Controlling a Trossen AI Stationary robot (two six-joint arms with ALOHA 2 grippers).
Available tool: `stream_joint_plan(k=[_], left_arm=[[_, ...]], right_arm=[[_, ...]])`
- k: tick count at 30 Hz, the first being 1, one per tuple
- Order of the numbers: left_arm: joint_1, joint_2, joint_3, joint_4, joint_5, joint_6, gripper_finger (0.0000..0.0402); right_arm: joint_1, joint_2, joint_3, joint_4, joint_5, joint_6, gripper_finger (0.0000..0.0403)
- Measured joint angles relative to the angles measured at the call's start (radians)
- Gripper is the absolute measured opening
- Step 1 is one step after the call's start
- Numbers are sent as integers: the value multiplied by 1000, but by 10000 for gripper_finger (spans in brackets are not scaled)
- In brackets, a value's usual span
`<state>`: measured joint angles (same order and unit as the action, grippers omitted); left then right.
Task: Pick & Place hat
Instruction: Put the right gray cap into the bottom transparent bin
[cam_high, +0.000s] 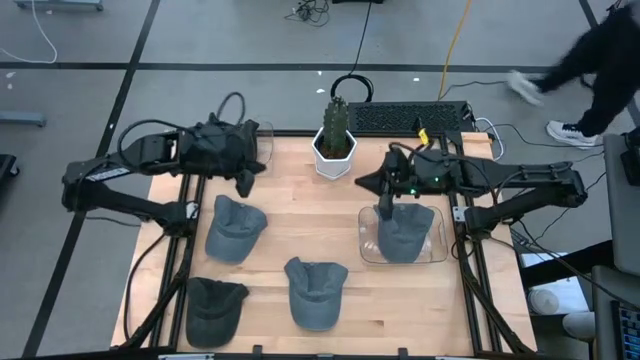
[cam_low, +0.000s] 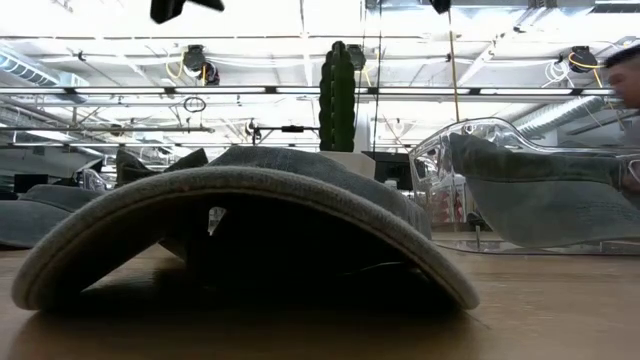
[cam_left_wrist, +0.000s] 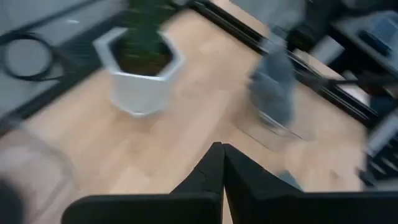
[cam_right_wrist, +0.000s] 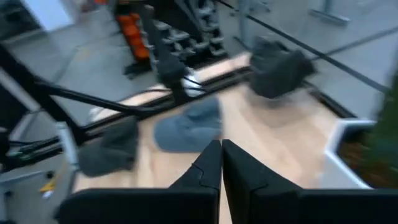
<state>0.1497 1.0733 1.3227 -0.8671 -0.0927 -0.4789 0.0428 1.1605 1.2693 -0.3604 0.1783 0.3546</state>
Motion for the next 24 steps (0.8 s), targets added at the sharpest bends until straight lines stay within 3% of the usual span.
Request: stream_joint_plan(k=[4, 11, 16, 24], left_arm=[[-111, 63, 97, -72, 28, -4, 9], [-289, 167, 205, -109, -149, -96, 7], [-365, 188, 211, -139, -112, -157, 37], [-408, 185, 213, -175, -194, -189, 75]], right_arm=[[84, 12, 1, 46, 1, 19, 1], [232, 36, 0, 50, 68, 55, 0], [318, 96, 0, 56, 79, 97, 0], [363, 237, 0, 138, 80, 81, 0]])
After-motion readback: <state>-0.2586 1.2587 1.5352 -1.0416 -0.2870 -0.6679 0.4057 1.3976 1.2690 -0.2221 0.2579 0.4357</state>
